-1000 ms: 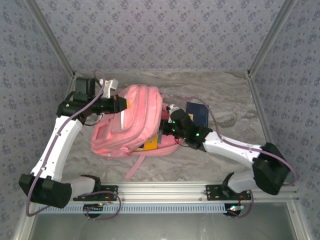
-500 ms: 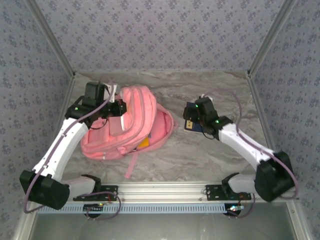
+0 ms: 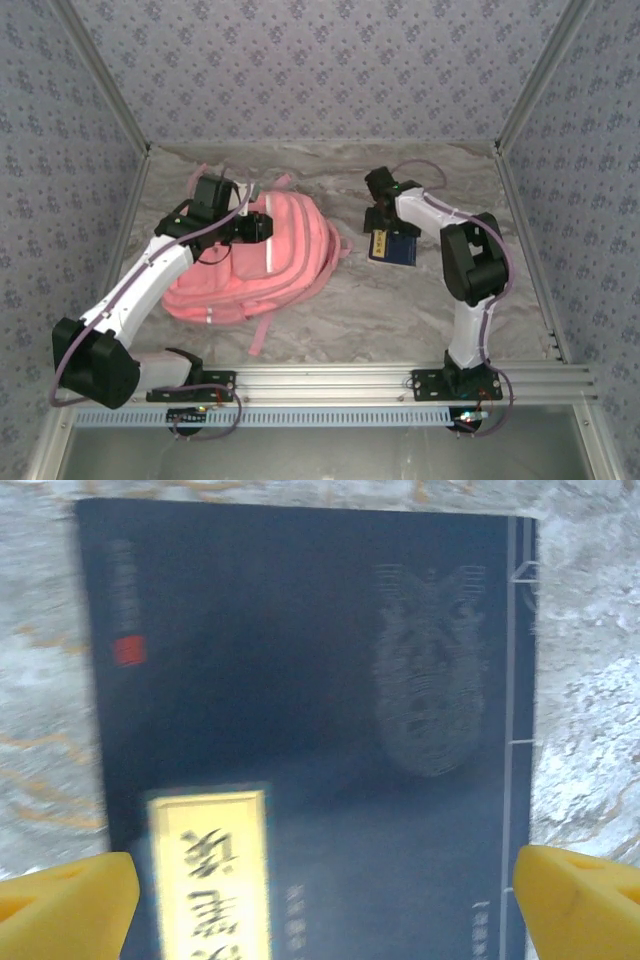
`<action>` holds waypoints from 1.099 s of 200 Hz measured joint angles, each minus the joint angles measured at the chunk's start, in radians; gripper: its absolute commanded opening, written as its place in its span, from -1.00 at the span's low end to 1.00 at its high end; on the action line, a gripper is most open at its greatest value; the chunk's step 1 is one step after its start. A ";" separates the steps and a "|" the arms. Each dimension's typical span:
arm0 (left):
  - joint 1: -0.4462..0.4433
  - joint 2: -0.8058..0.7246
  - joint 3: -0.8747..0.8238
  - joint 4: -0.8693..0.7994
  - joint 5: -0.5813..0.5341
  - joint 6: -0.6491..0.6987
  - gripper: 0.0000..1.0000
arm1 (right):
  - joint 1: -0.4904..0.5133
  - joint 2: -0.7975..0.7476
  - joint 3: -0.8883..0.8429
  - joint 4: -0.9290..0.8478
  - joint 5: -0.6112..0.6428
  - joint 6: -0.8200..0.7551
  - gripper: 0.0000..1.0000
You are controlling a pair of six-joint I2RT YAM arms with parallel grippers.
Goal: Pack the student bag
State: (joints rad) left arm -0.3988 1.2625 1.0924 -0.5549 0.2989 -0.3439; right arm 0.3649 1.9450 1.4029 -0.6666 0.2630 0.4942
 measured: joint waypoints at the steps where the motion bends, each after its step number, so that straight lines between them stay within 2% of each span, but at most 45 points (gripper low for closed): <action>1: 0.000 0.000 0.000 0.000 0.000 0.003 -0.14 | -0.004 0.000 0.000 0.000 -0.003 -0.001 0.97; 35: -0.012 0.027 0.016 0.002 -0.006 -0.001 -0.06 | -0.137 0.002 -0.007 0.048 -0.165 -0.017 0.95; 53: -0.069 0.089 0.083 -0.009 -0.030 -0.010 -0.04 | -0.183 0.001 -0.048 0.112 -0.262 -0.017 0.94; 80: -0.191 0.254 0.253 0.015 -0.037 -0.055 0.02 | -0.253 -0.044 -0.177 0.261 -0.406 0.000 0.90; 91: -0.229 0.334 0.318 0.040 -0.031 -0.085 -0.03 | -0.289 -0.080 -0.230 0.323 -0.473 0.018 0.86; 118: -0.272 0.546 0.468 0.088 -0.010 -0.161 -0.06 | -0.353 -0.095 -0.288 0.409 -0.603 0.051 0.80; 142: -0.276 0.743 0.603 0.100 0.004 -0.224 -0.07 | -0.362 -0.098 -0.301 0.427 -0.627 0.056 0.75; 169: -0.275 0.926 0.730 0.087 0.010 -0.280 -0.20 | -0.356 -0.102 -0.307 0.433 -0.621 0.056 0.73; 220: -0.275 1.080 0.833 0.082 0.069 -0.364 -0.49 | -0.336 -0.109 -0.334 0.494 -0.622 0.063 0.67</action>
State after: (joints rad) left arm -0.6743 2.3421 1.9255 -0.4725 0.3676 -0.7074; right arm 0.0288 1.8359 1.0687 -0.1730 -0.3592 0.5575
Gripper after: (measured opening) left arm 0.292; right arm 0.839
